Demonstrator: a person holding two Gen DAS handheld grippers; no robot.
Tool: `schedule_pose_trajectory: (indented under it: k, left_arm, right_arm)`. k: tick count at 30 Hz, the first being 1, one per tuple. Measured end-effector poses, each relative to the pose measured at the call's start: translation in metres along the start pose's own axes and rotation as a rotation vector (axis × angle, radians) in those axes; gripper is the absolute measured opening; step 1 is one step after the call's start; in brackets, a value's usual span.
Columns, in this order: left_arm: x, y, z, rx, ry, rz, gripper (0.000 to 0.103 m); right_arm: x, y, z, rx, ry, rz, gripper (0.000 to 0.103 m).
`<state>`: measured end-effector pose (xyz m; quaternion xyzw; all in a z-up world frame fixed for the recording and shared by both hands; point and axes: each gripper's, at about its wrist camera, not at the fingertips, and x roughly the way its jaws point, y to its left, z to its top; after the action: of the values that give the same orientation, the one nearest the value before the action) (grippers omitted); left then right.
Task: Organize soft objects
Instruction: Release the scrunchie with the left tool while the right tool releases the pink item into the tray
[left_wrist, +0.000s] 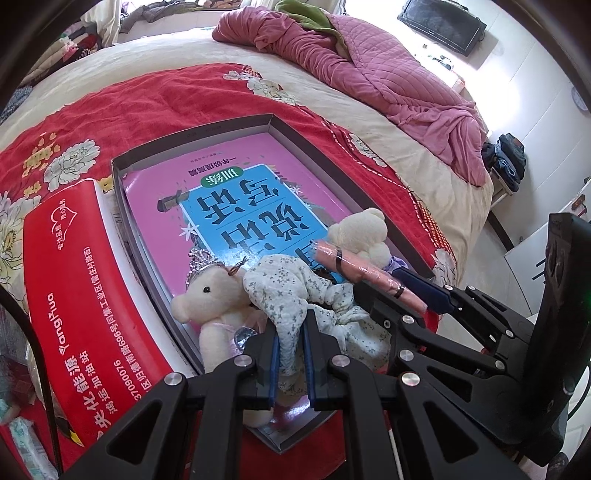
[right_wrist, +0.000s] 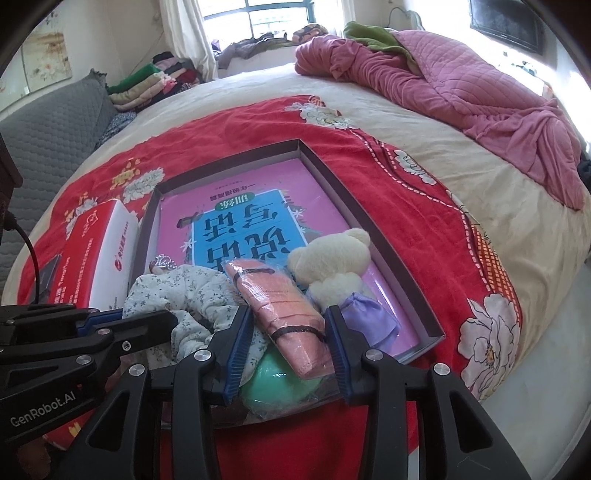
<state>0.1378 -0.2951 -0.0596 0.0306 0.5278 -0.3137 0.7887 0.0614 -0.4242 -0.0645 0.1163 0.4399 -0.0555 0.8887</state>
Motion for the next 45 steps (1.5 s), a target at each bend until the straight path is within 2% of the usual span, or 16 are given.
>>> schedule_pose_trajectory:
  k: [7, 13, 16, 35, 40, 45]
  left_arm:
    - [0.001, 0.0, 0.0, 0.001, 0.002, 0.006, 0.011]
    - [0.0, 0.0, 0.0, 0.002, 0.006, 0.011, 0.011]
    - [0.001, 0.0, 0.0, 0.0, 0.009, 0.012, 0.011]
    - [-0.002, -0.006, 0.0, 0.014, 0.019, 0.051, 0.02]
    - [-0.006, -0.008, 0.0, 0.018, 0.013, 0.055, 0.033]
    - [-0.01, -0.008, 0.001, 0.023, 0.003, 0.065, 0.043]
  right_arm:
    - [-0.005, 0.002, 0.001, 0.007, -0.003, 0.023, 0.051]
    - [-0.013, 0.001, 0.001, 0.013, -0.019, 0.026, 0.053]
    - [-0.02, -0.001, 0.001, 0.018, -0.032, 0.022, 0.059]
    - [-0.046, -0.029, 0.001, 0.092, -0.078, -0.019, 0.059]
    - [-0.048, -0.03, -0.003, 0.087, -0.075, -0.032, 0.06]
    - [-0.051, -0.032, -0.005, 0.095, -0.076, -0.036, 0.06]
